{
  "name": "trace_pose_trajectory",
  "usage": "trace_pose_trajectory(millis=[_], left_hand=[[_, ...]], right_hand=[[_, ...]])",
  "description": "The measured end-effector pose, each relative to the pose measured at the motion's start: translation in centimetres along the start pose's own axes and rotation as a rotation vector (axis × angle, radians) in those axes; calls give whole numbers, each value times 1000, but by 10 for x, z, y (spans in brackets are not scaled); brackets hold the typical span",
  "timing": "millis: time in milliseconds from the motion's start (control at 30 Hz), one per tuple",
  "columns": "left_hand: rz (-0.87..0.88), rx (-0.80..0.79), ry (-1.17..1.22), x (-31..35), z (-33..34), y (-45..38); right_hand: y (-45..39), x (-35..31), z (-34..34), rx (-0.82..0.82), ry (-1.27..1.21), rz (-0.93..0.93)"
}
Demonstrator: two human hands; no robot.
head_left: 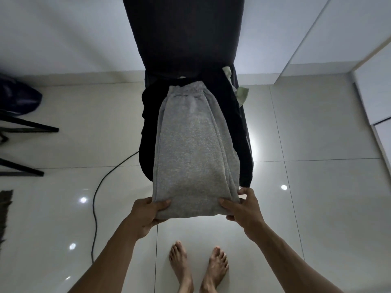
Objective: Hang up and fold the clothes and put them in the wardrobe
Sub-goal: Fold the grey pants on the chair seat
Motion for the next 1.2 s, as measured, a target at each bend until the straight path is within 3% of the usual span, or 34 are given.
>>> trace_pose_trajectory(millis=[133, 233, 333, 533, 667, 767, 867, 967, 1200], left_hand=[[-57, 6, -101, 13, -5, 37], [56, 82, -224, 51, -3, 48], [217, 116, -224, 105, 6, 57], [293, -185, -305, 192, 25, 58], [474, -51, -460, 237, 30, 32], [550, 96, -303, 276, 36, -1], [557, 132, -190, 306, 52, -36], [615, 158, -239, 326, 67, -74], [668, 397, -450, 345, 99, -134]], right_hand=[[33, -30, -8, -84, 205, -71], [42, -74, -10, -150, 284, -196], [40, -123, -10, -230, 303, -206], [12, -204, 0, -419, 382, -210], [-38, -251, 10, -220, 498, -387], [-84, -281, 24, -157, 465, -454], [-127, -296, 46, -149, 337, -394], [-163, -303, 66, -56, 272, -396], [-234, -300, 99, 220, 498, -405]])
Point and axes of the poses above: each hand's wrist, its own y-axis away from the middle knuckle, its own z-axis out of the palm, x = y × z, the point moved 5 cm from there along -y, towards the middle knuckle, and after that the axes turned 6 degrees about x, right-handed, at the moved point
